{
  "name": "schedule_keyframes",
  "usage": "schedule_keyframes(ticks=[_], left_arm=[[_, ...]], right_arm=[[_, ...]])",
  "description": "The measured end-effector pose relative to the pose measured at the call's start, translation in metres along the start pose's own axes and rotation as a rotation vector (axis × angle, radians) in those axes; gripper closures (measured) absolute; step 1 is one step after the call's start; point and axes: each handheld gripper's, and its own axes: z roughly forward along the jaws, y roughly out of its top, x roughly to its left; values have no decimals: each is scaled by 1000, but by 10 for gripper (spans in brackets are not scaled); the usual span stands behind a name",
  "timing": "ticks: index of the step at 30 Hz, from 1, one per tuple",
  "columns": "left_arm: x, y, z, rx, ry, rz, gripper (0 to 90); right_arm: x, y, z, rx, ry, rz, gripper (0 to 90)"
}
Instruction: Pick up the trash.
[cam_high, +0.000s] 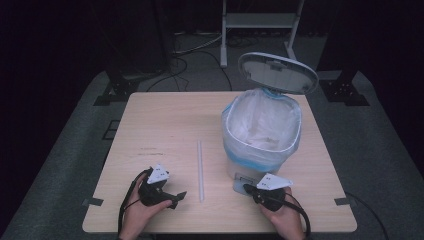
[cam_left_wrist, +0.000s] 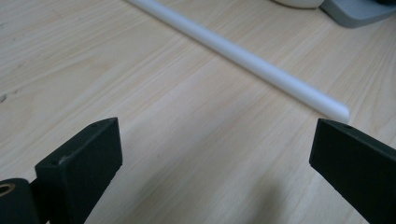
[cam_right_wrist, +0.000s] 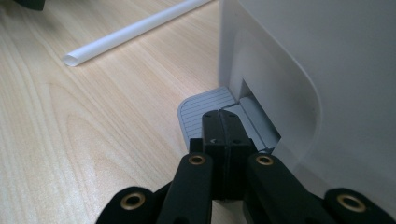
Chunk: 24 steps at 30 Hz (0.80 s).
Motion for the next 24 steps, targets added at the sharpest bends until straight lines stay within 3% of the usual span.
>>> schedule_keyframes(ticks=[14, 24], left_arm=[[-10, 21, 15, -25, -28, 1, 17], [-11, 29, 29, -29, -38, -23, 17]], right_arm=[[0, 0, 0, 1, 2, 2, 896], [-1, 0, 0, -1, 5, 7, 897]])
